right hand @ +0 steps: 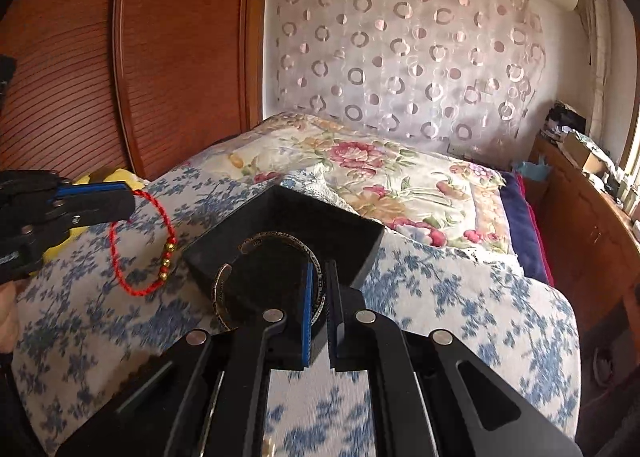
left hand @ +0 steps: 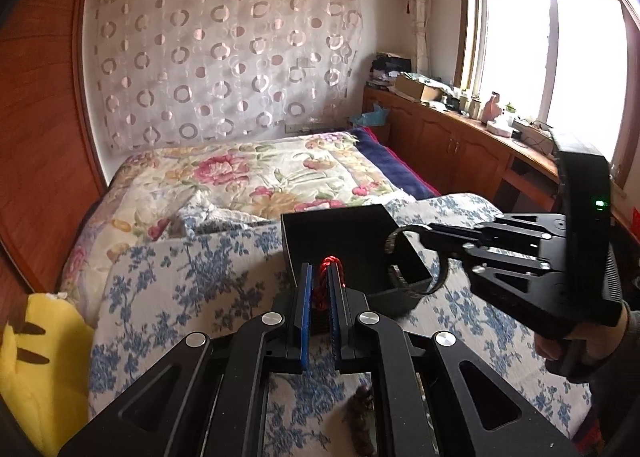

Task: Organize jewelry
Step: 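Carry both pieces into the black box and open both grippers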

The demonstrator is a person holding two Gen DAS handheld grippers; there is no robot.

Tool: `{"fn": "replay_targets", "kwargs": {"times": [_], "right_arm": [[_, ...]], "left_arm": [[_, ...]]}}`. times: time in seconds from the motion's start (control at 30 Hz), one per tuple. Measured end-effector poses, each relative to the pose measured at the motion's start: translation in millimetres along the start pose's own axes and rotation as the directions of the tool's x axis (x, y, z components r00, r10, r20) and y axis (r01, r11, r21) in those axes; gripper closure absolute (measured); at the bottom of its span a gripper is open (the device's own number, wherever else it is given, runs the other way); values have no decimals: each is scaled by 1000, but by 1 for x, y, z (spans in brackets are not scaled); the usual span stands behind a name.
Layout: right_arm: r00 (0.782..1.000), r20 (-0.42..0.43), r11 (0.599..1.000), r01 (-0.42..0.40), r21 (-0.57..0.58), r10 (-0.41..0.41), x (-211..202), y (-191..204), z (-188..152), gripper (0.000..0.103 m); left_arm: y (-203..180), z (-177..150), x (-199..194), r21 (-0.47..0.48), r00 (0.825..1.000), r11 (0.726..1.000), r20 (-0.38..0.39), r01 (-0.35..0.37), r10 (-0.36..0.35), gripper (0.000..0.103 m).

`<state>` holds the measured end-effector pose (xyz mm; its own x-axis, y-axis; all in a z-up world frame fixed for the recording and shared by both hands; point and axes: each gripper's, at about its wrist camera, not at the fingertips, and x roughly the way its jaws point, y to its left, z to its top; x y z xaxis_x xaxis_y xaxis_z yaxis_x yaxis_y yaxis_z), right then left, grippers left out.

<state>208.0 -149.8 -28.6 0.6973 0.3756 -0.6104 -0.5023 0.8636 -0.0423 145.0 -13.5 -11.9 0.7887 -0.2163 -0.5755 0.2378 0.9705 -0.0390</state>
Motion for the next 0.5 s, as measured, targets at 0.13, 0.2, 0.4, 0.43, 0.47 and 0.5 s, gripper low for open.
{"fn": "replay_targets", "kwargs": {"times": [0.13,0.2,0.4,0.43,0.47,0.5], "right_arm": [[1000,-19,1000,-13,14,13,22,-5,6,96],[998,-37,999,-41,16,41,31,-6,7,92],[998,-43,999,-46,14,47,34,-10,3,83],[998,-38,999,-49,20,50,32,-11,3,82],[998,-31,998,-52,27,53,27,-14,2,81],[998,-27,998,-50,29,51,24,-16,1,81]], "left_arm": [[2,10,9,3,1000,1000,2,-6,6,96],[1,14,14,6,1000,1000,0,-7,7,96],[-5,25,34,34,1000,999,-13,-18,18,96],[-6,27,37,36,1000,999,-15,-19,19,96],[-6,28,39,36,1000,999,-16,-19,20,96],[-7,30,42,36,1000,999,-18,-18,19,96]]}}
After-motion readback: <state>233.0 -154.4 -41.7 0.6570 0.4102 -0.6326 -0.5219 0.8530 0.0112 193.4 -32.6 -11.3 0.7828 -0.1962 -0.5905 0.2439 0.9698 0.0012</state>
